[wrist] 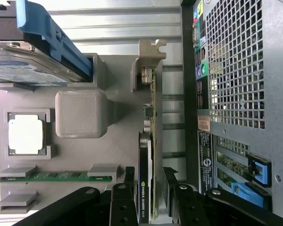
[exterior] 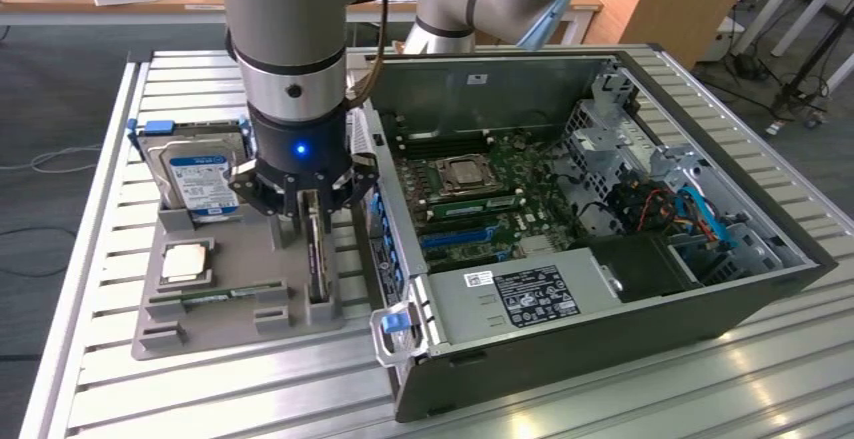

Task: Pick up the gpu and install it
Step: 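Reach for the gpu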

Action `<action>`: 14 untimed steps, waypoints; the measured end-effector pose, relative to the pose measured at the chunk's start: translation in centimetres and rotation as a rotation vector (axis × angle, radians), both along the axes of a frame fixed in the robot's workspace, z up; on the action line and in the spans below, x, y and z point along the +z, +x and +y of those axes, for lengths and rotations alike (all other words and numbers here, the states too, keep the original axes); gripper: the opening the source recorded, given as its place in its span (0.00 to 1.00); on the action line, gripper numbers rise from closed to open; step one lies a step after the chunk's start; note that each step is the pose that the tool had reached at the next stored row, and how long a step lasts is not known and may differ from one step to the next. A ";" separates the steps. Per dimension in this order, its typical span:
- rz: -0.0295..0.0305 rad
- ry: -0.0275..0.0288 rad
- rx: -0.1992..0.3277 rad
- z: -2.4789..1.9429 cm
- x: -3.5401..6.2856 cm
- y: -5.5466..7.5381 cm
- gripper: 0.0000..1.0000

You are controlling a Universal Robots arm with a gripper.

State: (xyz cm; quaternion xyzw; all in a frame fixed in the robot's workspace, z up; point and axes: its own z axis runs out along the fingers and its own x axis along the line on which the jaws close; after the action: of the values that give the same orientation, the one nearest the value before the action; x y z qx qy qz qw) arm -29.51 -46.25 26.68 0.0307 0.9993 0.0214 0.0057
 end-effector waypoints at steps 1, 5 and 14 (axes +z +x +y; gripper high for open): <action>-0.0001 0.0001 0.000 0.00 -0.12 0.0 0.37; 0.0000 0.0000 0.000 0.00 -0.47 0.0 0.37; -0.0002 0.0002 0.000 0.00 -0.87 0.0 0.37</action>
State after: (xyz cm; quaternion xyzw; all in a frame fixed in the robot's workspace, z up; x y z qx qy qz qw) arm -29.51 -46.25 25.81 0.0307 0.9993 0.0215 0.0058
